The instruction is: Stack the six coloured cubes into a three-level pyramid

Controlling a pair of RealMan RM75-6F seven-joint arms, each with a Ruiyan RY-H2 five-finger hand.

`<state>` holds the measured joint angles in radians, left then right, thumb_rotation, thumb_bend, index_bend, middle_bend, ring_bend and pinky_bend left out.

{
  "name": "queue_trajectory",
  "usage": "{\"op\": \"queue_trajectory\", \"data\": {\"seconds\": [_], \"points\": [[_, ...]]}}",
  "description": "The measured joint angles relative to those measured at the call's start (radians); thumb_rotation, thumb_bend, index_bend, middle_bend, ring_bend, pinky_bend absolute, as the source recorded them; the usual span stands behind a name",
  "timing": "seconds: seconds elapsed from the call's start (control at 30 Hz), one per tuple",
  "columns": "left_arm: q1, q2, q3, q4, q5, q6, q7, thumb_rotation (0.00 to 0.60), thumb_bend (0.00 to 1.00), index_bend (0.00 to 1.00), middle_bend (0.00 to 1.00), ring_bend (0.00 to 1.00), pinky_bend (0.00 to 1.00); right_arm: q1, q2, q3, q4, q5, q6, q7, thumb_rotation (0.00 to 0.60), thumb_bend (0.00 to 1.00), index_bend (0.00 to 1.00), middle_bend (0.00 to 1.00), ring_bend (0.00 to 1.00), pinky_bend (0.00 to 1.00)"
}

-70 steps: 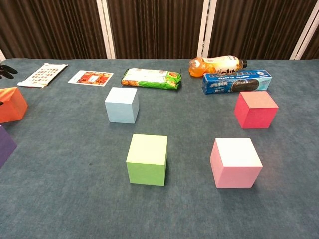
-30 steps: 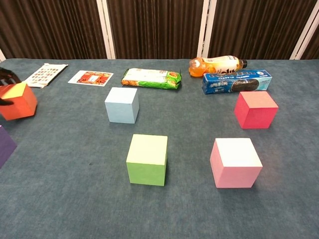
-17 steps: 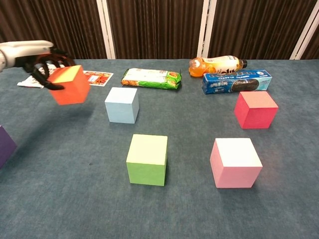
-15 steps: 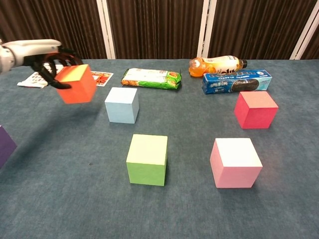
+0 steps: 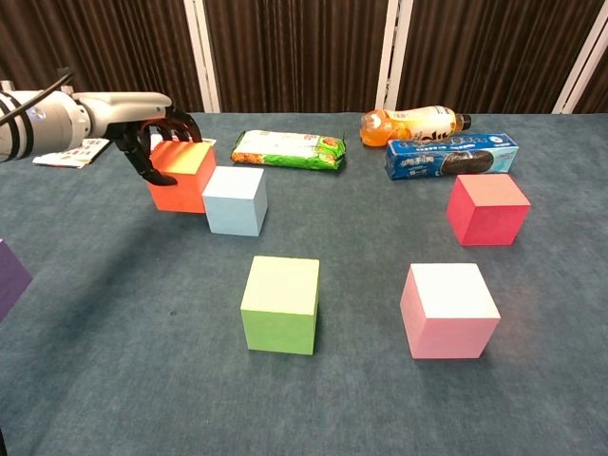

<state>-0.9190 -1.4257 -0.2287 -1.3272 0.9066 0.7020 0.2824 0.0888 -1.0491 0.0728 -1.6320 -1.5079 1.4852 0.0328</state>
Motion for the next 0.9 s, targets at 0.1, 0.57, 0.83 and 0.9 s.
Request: {"op": "queue_trajectory", "data": {"seconds": [0.1,0.57,0.83,0.9], "points": [[-0.004,0.003,0.007,-0.012,-0.041,0.006,0.014,0.6,0.32,0.32,0.42,0.42,0.45,0.002,-0.003,-0.001,0.006,0.0,-0.004,0.002,0.6,0.03,0.0,0.01,0.0,0.1],[-0.051,-0.058,0.035,0.027,-0.15,0.012,0.063,0.6,0.32,0.29,0.39,0.39,0.44,-0.002,-0.005,0.001,0.013,0.013,-0.007,-0.001,0.6,0.03,0.0,0.01,0.0,0.1],[-0.072,-0.097,0.042,0.075,-0.192,-0.003,0.071,0.6,0.32,0.29,0.39,0.39,0.43,-0.006,-0.007,0.002,0.02,0.02,-0.006,0.001,0.6,0.03,0.0,0.01,0.0,0.1],[-0.076,-0.105,0.044,0.083,-0.202,-0.003,0.074,0.6,0.32,0.29,0.39,0.39,0.43,-0.008,-0.007,0.002,0.022,0.022,-0.005,0.003,0.6,0.03,0.0,0.01,0.0,0.1]]}}
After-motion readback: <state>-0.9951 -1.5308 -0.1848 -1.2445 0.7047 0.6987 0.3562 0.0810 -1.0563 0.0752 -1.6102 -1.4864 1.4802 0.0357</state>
